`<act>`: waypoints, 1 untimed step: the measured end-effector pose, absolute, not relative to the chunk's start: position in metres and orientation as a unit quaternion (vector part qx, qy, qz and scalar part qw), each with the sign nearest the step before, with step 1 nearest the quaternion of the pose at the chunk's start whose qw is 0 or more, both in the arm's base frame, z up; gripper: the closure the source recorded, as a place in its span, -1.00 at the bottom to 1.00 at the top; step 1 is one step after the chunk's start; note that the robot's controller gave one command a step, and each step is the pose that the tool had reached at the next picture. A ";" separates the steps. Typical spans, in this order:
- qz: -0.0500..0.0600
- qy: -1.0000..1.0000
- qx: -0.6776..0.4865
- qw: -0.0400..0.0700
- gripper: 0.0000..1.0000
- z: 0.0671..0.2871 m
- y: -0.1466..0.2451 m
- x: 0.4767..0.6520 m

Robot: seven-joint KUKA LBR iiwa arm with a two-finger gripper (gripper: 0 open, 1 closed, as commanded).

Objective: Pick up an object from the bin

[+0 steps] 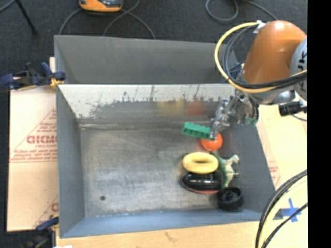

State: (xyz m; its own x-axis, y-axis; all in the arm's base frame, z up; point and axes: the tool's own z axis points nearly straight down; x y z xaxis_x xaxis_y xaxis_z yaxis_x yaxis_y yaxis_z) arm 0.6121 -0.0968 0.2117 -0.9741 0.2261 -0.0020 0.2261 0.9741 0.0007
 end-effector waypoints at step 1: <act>0.000 0.994 0.105 0.002 1.00 0.258 -0.103 0.606</act>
Offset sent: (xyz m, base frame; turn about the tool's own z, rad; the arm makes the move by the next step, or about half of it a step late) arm -0.0009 0.0340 -0.0580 0.3376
